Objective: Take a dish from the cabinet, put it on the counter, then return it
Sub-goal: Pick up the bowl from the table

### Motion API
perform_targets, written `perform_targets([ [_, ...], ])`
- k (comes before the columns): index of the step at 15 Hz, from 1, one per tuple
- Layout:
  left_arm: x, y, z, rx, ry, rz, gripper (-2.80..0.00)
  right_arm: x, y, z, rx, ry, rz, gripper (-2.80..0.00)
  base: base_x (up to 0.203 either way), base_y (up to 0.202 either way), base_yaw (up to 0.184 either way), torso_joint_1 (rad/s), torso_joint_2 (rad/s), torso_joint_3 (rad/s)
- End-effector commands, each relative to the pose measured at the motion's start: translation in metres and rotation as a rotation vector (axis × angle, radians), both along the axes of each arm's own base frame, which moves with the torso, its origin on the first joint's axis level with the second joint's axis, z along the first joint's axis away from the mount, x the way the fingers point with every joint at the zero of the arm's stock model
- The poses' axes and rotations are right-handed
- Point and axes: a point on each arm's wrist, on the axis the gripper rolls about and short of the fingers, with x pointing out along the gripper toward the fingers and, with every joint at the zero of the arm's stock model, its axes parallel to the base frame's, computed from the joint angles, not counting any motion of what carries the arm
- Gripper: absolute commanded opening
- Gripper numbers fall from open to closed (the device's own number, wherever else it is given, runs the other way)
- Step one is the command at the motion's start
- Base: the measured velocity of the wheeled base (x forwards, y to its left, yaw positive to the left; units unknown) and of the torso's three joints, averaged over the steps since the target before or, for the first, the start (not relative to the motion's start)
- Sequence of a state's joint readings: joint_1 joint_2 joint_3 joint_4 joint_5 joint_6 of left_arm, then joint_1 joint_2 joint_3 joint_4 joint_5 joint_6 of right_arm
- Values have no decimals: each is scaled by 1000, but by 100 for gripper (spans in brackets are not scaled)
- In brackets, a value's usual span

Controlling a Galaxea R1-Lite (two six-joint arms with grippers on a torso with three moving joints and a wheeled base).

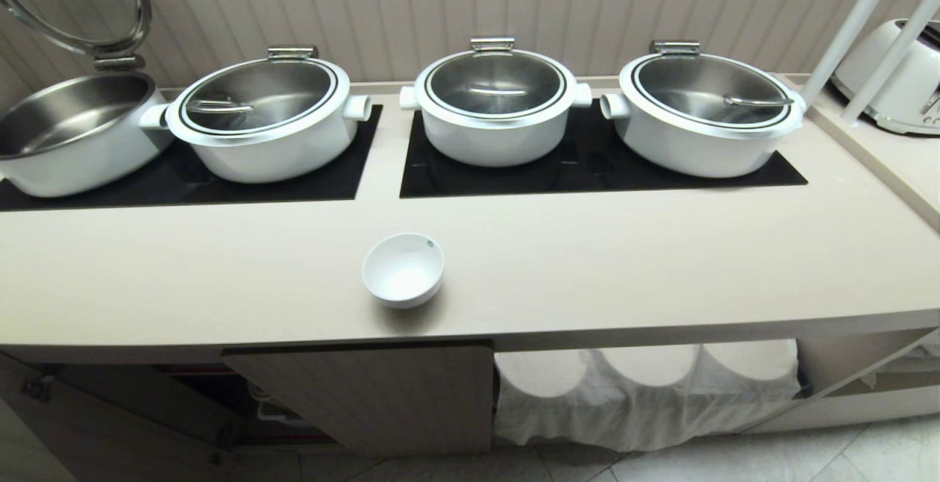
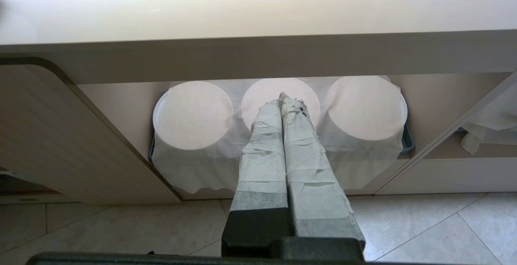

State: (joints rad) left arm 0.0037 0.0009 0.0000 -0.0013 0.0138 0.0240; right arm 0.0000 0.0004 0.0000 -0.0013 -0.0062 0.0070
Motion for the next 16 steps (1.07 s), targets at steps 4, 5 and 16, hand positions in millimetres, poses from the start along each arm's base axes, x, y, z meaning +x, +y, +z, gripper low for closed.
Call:
perform_targets([
  [4, 0, 0, 0, 4, -1, -2, -280, 0, 0, 0, -1, -1, 2, -280, 0, 0, 0, 0, 0, 0],
  [5, 0, 0, 0, 2, -1, -4, -280, 0, 0, 0, 0, -1, 2, -280, 0, 0, 0, 0, 0, 0],
  [16, 0, 0, 0, -2, -1, 1, -280, 0, 0, 0, -1, -1, 1, -280, 0, 0, 0, 0, 0, 0],
])
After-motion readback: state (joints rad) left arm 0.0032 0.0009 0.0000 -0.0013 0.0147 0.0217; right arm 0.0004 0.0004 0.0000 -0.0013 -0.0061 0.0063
